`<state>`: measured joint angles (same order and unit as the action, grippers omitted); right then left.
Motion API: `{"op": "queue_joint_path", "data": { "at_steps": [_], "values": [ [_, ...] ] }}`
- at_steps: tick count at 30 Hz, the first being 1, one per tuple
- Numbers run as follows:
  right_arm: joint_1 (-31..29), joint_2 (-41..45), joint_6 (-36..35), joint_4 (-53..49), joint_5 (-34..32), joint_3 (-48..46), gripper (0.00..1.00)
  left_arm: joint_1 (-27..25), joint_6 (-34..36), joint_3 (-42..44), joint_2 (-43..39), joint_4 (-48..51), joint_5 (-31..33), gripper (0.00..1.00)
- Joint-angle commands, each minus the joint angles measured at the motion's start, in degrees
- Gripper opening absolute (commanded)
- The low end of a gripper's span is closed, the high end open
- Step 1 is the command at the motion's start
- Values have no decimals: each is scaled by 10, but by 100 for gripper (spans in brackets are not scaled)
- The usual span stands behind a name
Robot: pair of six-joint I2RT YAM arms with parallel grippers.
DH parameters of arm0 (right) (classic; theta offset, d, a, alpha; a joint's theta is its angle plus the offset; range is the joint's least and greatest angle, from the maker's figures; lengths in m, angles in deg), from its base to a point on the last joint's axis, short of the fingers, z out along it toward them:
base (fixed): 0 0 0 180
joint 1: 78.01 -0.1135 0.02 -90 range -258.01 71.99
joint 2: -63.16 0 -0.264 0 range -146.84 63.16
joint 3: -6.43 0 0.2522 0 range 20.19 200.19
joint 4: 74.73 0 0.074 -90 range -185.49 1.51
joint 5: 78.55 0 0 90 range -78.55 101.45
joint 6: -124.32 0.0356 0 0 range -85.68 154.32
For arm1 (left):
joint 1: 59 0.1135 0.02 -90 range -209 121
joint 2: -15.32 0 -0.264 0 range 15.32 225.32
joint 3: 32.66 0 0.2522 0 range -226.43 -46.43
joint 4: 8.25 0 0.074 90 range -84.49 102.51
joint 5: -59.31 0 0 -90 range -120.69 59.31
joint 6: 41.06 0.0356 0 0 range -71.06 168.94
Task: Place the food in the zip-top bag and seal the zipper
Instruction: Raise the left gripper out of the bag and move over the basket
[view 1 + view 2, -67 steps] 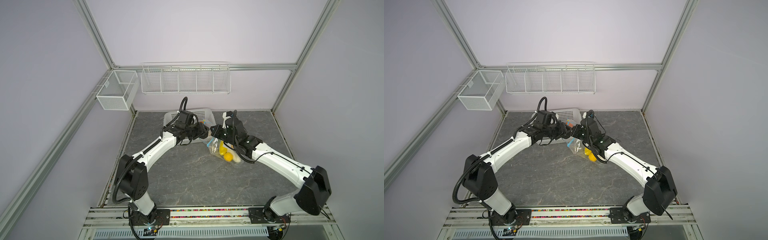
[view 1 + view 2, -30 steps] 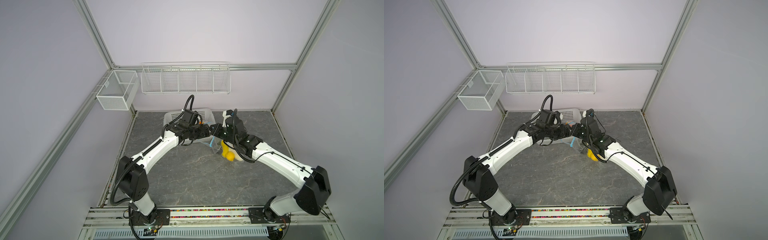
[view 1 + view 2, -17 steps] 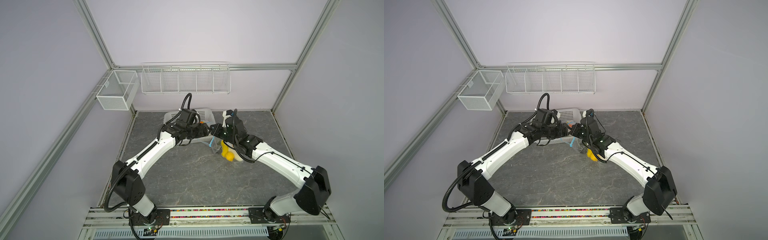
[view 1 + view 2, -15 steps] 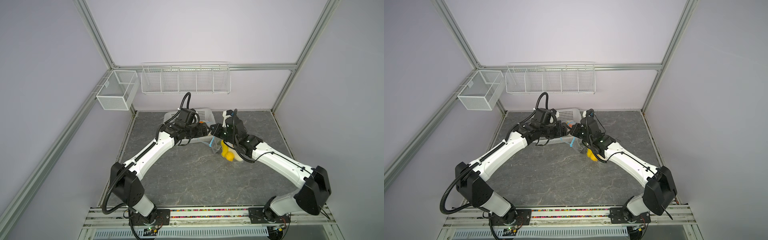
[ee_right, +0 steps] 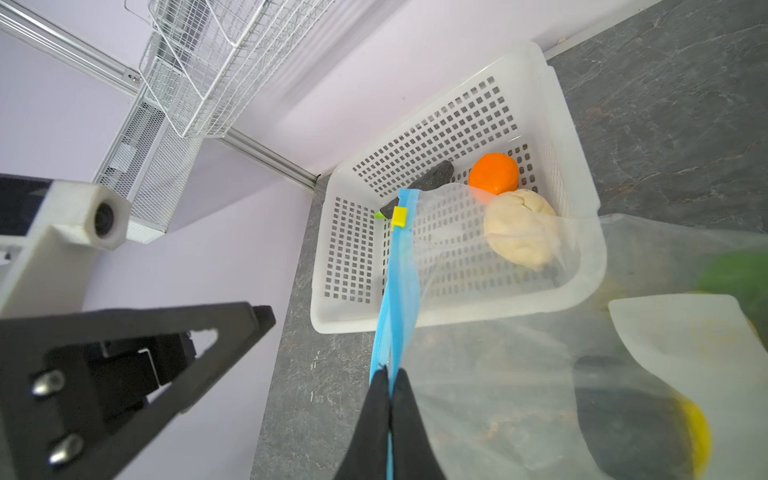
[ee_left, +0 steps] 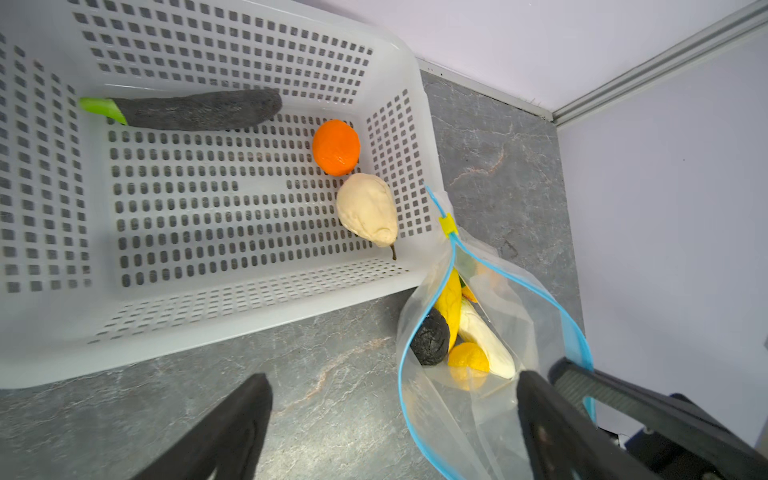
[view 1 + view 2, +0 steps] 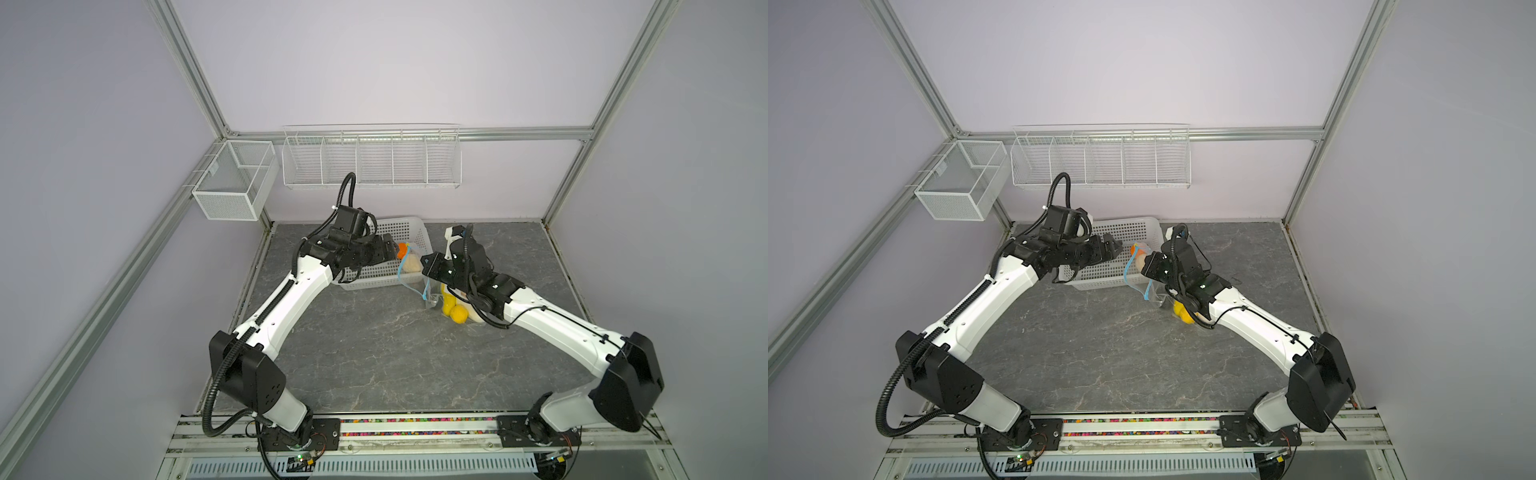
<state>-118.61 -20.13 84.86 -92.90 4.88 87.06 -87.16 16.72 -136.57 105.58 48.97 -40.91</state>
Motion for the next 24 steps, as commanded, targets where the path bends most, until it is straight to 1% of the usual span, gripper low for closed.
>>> {"op": "queue_joint_path", "data": {
  "at_steps": [1,8,15,18,21,24],
  "values": [
    [1,30,1,3,-12,-20,6,16,12,-17,16,28,13,92],
    [6,55,1,0,-19,-40,6,35,5,-45,69,33,25,91],
    [7,76,-2,1,-19,-59,6,39,2,-77,128,32,44,91],
    [7,78,1,14,-13,-73,6,39,-2,-83,144,26,42,91],
    [7,70,1,9,-1,-67,6,39,-3,-81,150,18,41,92],
    [7,68,-3,2,-4,-64,6,39,-2,-83,156,14,44,93]
  ]
}}
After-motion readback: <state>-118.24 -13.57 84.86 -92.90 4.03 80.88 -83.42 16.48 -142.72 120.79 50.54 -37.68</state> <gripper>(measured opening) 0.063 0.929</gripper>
